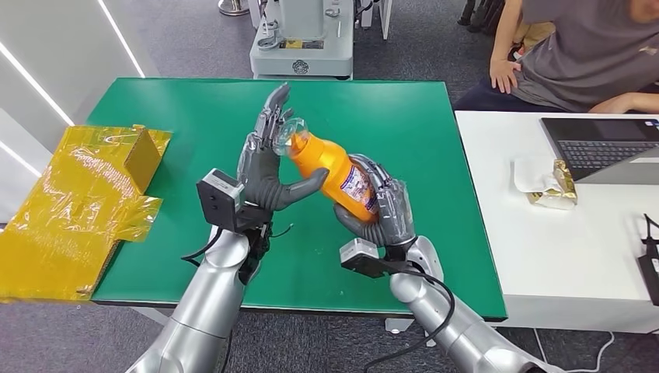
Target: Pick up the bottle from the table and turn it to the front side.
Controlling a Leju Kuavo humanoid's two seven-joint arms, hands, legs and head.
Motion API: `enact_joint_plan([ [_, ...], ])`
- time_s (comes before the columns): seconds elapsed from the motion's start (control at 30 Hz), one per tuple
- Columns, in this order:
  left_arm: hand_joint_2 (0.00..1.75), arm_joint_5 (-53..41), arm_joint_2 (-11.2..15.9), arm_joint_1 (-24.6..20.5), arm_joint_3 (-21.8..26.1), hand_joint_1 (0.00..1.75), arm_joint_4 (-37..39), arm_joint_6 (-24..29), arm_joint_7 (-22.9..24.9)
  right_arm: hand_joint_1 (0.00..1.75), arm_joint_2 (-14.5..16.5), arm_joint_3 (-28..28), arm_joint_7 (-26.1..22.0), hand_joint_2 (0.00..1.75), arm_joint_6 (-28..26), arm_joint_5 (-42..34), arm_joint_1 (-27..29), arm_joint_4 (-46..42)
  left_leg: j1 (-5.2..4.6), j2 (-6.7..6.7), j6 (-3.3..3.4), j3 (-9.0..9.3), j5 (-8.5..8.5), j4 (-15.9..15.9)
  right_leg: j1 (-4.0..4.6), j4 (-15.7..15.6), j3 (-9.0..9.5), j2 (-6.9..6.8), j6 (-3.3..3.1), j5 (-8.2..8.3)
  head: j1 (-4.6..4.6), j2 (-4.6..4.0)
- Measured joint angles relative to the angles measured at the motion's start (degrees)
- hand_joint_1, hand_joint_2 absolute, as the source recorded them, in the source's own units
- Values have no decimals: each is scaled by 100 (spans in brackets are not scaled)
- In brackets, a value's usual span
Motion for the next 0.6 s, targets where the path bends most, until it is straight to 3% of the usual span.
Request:
enact_joint_plan([
  [0.17, 175, -259, 86, 142, -52, 0, -535, 417, -30, 175, 6, 20, 1, 175, 8, 103, 21, 276, 0, 0, 0, 0, 0, 0, 0, -1, 0, -1, 0, 0, 1, 0],
  [0.33, 175, -400, 219, 305, -216, 0, -1093, 476, 86, 175, 4, 64, 2, 175, -13, -1, 88, 435, 0, 0, 0, 0, 0, 0, 0, -1, -1, 1, 0, 0, 1, 0],
  [0.6, 175, -343, 353, 401, -399, 0, -1246, 584, 211, 175, 8, -34, 1, 175, -22, 397, 133, 326, 0, 1, 0, 0, 0, 0, 0, -1, -1, 1, 0, 0, 1, 0],
])
